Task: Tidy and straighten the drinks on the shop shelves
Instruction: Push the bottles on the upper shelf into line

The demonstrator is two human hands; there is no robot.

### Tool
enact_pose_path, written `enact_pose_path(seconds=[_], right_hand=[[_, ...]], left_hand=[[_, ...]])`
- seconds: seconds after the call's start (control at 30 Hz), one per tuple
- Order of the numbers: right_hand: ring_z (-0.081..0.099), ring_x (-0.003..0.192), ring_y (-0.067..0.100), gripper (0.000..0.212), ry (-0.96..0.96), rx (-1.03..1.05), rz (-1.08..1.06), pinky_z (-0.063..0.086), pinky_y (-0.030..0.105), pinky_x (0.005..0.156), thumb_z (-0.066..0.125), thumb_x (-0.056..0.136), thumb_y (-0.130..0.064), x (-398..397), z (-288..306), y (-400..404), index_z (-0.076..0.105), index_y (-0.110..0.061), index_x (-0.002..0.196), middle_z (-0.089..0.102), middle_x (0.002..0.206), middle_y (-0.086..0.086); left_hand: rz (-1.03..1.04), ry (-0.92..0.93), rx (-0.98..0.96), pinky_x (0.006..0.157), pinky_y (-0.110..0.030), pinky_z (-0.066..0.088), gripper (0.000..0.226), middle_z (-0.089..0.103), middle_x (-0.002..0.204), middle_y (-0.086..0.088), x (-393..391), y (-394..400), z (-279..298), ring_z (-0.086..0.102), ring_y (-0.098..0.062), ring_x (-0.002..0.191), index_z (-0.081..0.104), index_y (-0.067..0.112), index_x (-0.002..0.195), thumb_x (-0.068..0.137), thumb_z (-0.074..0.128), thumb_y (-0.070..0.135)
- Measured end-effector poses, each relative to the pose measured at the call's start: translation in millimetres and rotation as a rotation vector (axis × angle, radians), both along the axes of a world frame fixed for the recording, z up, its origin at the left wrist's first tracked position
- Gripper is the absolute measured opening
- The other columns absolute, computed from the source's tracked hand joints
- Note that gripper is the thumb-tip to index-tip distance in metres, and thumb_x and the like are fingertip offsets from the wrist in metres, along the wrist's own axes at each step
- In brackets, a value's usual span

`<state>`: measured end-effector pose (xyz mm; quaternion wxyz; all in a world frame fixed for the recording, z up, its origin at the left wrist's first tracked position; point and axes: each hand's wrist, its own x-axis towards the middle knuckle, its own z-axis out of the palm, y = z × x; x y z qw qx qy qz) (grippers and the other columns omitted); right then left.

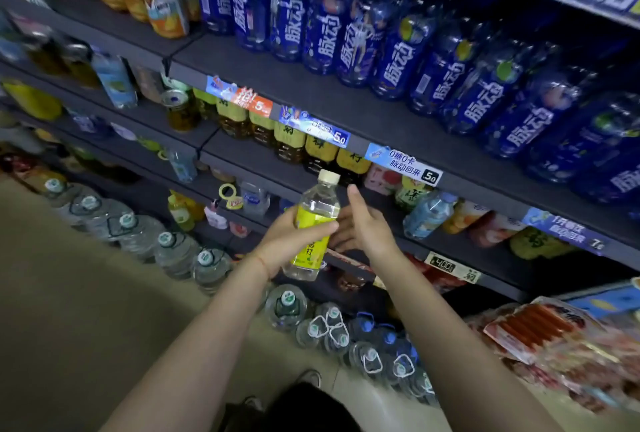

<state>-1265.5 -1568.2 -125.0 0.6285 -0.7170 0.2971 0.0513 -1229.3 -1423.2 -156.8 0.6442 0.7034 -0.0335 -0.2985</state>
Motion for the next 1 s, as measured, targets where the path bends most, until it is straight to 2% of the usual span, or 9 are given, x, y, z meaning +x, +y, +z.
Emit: enact_pose_path(seconds=[0.07,0.2,0.3,0.4,0.5,0.6,0.77,0.87,1.0], right_hand=[[0.065,0.058,0.028,0.059,-0.036,0.018,0.037,0.053,0.030,0.052,0.041,0.098,-0.058,-13.2,20.6,-2.2,0.066,-0.005,0.087,0.068,0.069,0.015],[0.061,0.065,0.011,0.030,-0.169,-0.173,0.250,0.049,0.028,0.054,0.062,0.093,-0.043,-38.8,51.8,-0.7,0.063,-0.016,0.105,0.064,0.081,-0.006],[0.062,0.089,0.004,0.044,-0.338,-0.256,0.325,0.050,0.019,0.078,0.080,0.080,-0.029,-52.4,95.3,-4.9,0.059,-0.021,0.118,0.066,0.104,-0.007],[0.064,0.103,0.014,0.053,-0.518,-0.394,0.312,0.052,0.028,0.089,0.086,0.074,-0.030,-63.2,148.3,-17.7,0.062,-0.019,0.120,0.067,0.114,0.004],[0.065,0.101,0.013,0.048,-0.710,-0.459,0.246,0.052,0.027,0.087,0.087,0.072,-0.030,-85.8,200.6,-44.3,0.063,-0.024,0.114,0.069,0.109,-0.001],[0.063,0.095,0.008,0.046,-0.850,-0.501,0.153,0.050,0.018,0.078,0.087,0.072,-0.028,-115.0,238.8,-88.0,0.061,-0.028,0.110,0.069,0.104,-0.006],[0.063,0.093,0.009,0.046,-0.992,-0.538,-0.087,0.048,0.020,0.075,0.085,0.068,-0.025,-158.0,269.6,-191.0,0.063,-0.028,0.108,0.068,0.105,-0.005],[0.062,0.096,0.014,0.047,-1.072,-0.624,-0.214,0.053,0.029,0.083,0.083,0.066,-0.030,-177.8,289.5,-259.4,0.065,-0.030,0.109,0.061,0.109,0.004],[0.061,0.088,0.021,0.061,-0.999,-0.794,-0.248,0.052,0.039,0.076,0.079,0.059,-0.062,-175.2,323.4,-335.6,0.062,-0.023,0.102,0.065,0.097,0.004]], left_hand=[[0.036,0.122,-0.168,0.078,-0.026,0.058,0.023,0.076,0.093,0.008,-7.9,4.9,15.2,0.072,-0.007,0.086,0.069,0.023,0.105,0.088,0.069,0.038],[0.074,0.139,-0.362,0.085,-0.042,0.054,0.062,0.070,0.112,-0.015,-21.6,-5.2,55.3,0.069,-0.026,0.091,0.064,0.013,0.123,0.074,0.071,0.051],[0.059,-0.018,-0.430,0.090,-0.046,0.055,0.071,0.069,0.118,-0.015,-30.5,-18.6,106.7,0.069,-0.029,0.100,0.063,0.014,0.124,0.066,0.079,0.051],[0.016,-0.213,-0.483,0.084,-0.038,0.058,0.064,0.071,0.112,-0.011,-40.1,-35.0,165.6,0.069,-0.024,0.099,0.061,0.011,0.126,0.070,0.074,0.041],[-0.055,-0.355,-0.550,0.077,-0.029,0.058,0.049,0.074,0.100,0.001,-56.8,-64.8,225.1,0.070,-0.015,0.091,0.061,0.015,0.121,0.074,0.067,0.028],[-0.138,-0.546,-0.577,0.093,-0.036,0.054,0.054,0.073,0.108,0.006,-84.0,-111.3,271.6,0.067,-0.016,0.105,0.062,0.025,0.117,0.065,0.071,0.031],[-0.152,-0.783,-0.509,0.104,-0.039,0.047,0.067,0.064,0.128,-0.002,-132.1,-217.3,311.8,0.058,-0.017,0.122,0.054,0.021,0.128,0.066,0.075,0.037],[-0.131,-0.861,-0.447,0.094,-0.019,0.045,0.063,0.056,0.132,0.001,-149.6,-281.2,315.5,0.054,-0.002,0.119,0.049,0.019,0.131,0.075,0.076,0.028],[-0.113,-1.065,-0.027,0.105,-0.025,0.036,0.060,0.049,0.135,0.011,-150.7,-342.0,314.5,0.044,-0.003,0.126,0.044,0.029,0.137,0.083,0.069,0.035]])
